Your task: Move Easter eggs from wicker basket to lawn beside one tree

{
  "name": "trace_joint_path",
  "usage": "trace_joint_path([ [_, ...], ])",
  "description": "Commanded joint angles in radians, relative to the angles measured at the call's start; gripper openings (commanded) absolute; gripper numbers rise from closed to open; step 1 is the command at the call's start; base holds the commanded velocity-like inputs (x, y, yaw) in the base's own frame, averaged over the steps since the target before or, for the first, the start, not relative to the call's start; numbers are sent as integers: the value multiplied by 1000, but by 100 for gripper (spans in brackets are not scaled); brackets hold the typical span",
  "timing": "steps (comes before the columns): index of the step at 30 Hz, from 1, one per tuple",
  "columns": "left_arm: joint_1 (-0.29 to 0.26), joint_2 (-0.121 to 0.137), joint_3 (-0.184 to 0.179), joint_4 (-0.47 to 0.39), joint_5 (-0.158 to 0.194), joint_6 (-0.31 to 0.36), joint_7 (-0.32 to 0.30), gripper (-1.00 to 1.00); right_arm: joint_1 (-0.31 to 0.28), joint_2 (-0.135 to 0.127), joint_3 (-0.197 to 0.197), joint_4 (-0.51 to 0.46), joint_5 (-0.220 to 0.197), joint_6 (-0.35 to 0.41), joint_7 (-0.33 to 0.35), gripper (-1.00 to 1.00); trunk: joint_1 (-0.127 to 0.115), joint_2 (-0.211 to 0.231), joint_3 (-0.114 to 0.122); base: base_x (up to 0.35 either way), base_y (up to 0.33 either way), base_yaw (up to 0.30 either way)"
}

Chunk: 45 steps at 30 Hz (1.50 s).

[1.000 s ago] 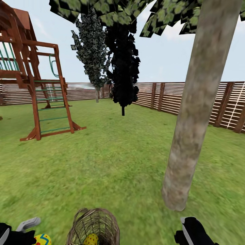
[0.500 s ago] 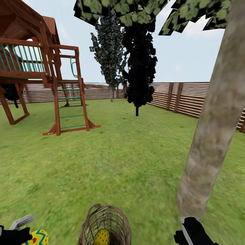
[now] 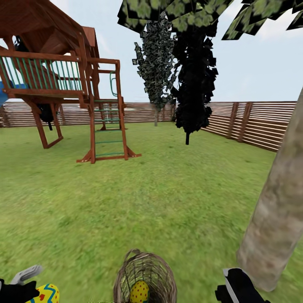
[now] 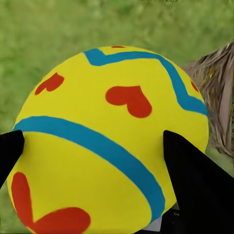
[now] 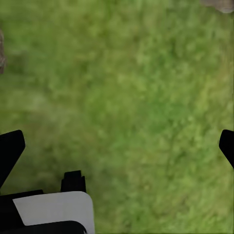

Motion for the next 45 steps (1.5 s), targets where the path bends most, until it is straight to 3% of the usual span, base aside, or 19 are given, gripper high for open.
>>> trace_joint_path([
  [1,-1,0,3,0,1,6,-2,-100,0,0,0,-1,4,5,2,100,0,-1,-1,0,0,290],
  [13,-1,-3,3,-2,2,5,-2,-100,0,-4,-3,-2,-2,6,4,100,0,-1,-1,34,86,250],
  [45,-1,-2,2,-2,1,5,-2,-100,0,-9,-8,-4,-10,6,3,100,0,-1,-1,134,311,2],
])
